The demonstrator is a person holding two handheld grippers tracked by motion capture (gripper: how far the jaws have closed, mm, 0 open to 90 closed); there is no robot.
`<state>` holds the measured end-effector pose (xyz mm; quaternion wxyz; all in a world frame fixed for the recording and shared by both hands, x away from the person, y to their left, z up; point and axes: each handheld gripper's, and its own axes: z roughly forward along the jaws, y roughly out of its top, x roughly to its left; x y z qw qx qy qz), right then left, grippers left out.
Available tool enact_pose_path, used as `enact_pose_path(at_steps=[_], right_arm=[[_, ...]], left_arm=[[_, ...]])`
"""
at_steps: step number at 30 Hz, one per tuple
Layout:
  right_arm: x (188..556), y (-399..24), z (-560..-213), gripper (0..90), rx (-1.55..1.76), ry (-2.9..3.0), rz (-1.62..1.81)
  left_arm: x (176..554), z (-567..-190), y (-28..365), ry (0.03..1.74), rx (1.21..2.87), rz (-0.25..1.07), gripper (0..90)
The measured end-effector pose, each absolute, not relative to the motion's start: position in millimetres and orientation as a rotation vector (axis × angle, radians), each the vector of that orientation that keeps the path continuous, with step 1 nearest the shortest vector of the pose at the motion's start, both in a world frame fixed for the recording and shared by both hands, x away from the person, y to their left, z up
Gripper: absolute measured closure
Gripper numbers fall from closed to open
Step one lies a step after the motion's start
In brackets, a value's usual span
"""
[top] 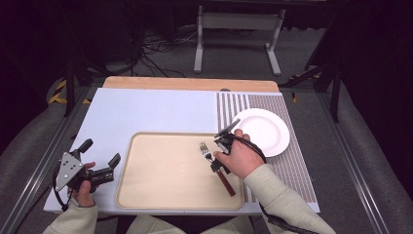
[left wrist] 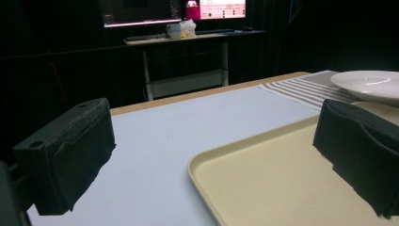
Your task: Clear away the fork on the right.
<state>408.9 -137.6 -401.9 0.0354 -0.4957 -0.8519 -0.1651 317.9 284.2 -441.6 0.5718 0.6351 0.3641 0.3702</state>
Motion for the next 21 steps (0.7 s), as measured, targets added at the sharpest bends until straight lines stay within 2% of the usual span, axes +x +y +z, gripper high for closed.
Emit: enact_pose_path(at_steps=[6, 10, 15, 18, 21], right_arm=[[412, -135, -397, 16.1, -1.289, -2.745, -0.79], [414, -131, -390, 12.3, -1.179, -2.812, -0.877], [417, -124, -388, 16.6, -0.88, -2.98, -0.895], [417, -122, -387, 18.5, -0.848, -2.997, -0.904], [423, -115, -385, 28.5, -0.576, -3.093, -0.934]], left_arm=[[318, -441, 284, 0.854, 1.489, 0.869, 0.0], [318, -441, 284, 0.853, 1.489, 0.871, 0.0], [318, -442, 284, 0.854, 1.488, 0.87, 0.0], [318, -442, 284, 0.853, 1.486, 0.871, 0.0], [318, -442, 284, 0.854, 1.488, 0.868, 0.0]])
